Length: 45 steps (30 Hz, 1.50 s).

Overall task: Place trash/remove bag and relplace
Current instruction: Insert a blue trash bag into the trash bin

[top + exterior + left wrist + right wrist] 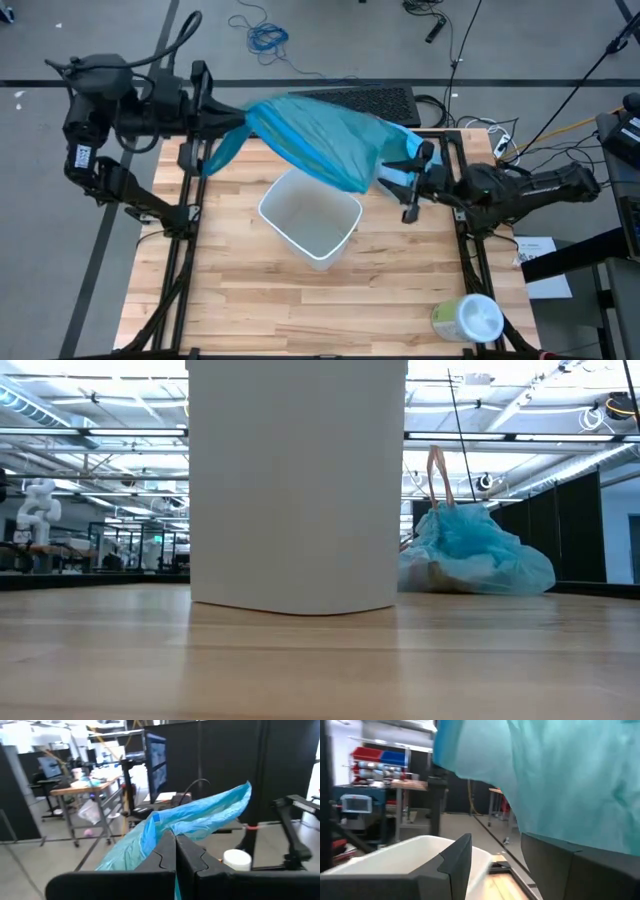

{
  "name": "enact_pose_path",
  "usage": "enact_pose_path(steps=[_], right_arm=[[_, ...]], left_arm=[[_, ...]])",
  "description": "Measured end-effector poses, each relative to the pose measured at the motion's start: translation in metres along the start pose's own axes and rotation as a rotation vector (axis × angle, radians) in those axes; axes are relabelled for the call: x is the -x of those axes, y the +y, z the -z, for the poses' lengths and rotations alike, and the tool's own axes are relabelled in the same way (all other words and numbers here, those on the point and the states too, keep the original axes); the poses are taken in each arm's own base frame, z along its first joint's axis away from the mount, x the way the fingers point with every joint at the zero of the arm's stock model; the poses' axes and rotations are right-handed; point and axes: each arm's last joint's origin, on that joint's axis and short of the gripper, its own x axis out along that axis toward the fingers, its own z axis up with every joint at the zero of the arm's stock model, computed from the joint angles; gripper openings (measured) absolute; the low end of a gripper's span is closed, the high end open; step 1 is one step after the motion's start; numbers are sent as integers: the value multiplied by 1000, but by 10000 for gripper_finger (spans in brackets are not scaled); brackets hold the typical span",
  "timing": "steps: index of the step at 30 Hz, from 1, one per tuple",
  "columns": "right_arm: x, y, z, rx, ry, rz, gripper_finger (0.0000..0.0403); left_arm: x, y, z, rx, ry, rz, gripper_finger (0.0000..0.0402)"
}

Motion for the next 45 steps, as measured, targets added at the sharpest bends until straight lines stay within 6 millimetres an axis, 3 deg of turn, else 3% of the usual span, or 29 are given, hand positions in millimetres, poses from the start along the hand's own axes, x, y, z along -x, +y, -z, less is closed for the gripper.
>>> enact_pose_path(steps=[13, 19, 28, 32, 35, 45], right_arm=[[14, 41, -48, 31, 120, 12, 164], [15, 59, -70, 29, 129, -15, 164], [22, 74, -94, 127, 210, 181, 165], [27, 81, -95, 207, 250, 293, 166], [31, 82, -95, 257, 274, 377, 178], [41, 86, -108, 216, 263, 407, 259]], left_arm=[[-1, -23, -3, 5, -20, 141, 0], [-11, -38, -1, 3, -4, 221, 0], [-14, -57, -7, -58, -79, 318, 0], [-13, -59, -10, -93, -109, 299, 0], [-13, -60, -11, -95, -118, 288, 0], [-13, -60, -11, -111, -126, 282, 0]])
